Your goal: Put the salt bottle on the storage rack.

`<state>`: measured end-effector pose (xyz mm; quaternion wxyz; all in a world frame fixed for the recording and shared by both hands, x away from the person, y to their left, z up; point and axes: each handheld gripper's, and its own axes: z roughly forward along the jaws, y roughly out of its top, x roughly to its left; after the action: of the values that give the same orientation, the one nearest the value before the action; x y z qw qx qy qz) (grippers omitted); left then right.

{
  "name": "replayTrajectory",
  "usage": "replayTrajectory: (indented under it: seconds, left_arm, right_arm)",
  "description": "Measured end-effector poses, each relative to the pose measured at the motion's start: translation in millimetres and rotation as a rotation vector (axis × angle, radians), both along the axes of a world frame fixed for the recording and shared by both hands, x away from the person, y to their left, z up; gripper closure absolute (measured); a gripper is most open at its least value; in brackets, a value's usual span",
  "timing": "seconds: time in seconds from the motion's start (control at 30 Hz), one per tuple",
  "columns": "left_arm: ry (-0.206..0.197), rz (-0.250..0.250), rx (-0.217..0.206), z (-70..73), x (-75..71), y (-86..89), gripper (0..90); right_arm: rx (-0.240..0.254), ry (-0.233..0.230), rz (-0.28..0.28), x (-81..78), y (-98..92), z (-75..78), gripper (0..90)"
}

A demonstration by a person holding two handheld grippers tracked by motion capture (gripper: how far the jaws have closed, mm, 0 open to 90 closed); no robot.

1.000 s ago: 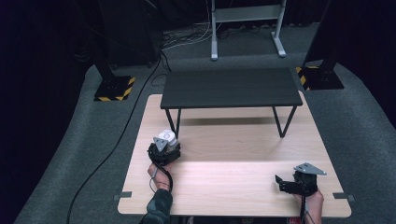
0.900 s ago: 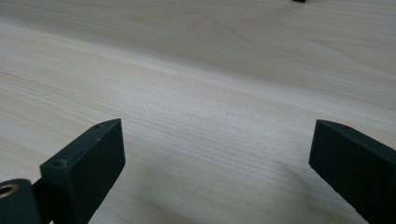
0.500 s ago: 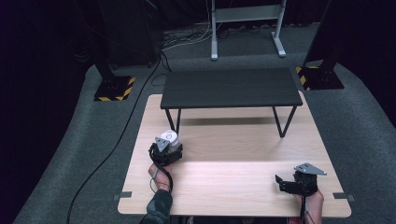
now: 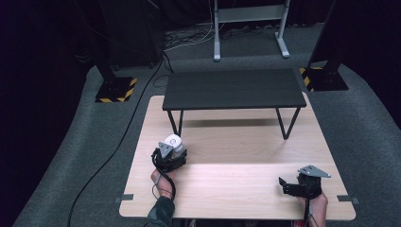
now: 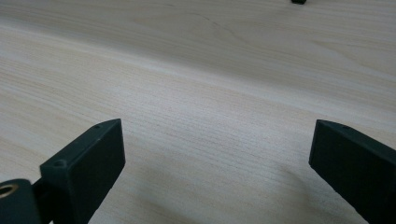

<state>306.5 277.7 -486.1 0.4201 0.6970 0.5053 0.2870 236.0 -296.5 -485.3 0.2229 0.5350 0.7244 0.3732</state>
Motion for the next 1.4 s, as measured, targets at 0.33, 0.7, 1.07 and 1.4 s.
replayTrajectory:
  seconds: [0.33, 0.7, 1.07, 1.4]
  left_arm:
    - [-0.004, -0.024, -0.001, 8.3, -8.9, -1.4, 27.8]
    - [-0.021, -0.053, -0.001, 28.5, -13.0, -10.0, 27.8]
    - [-0.031, -0.094, 0.005, 48.5, -9.5, -22.3, 27.8]
    - [-0.034, -0.133, 0.014, 65.4, 0.3, -38.1, 27.8]
  right_arm:
    - [0.007, 0.0, 0.001, 0.1, -1.4, -0.3, 2.3]
    - [0.016, -0.003, -0.002, -0.6, -2.8, -1.0, 2.4]
    - [0.022, -0.008, -0.002, -1.4, -4.0, -1.6, 2.4]
    - [0.028, -0.006, 0.002, -0.9, -5.5, -1.8, 2.4]
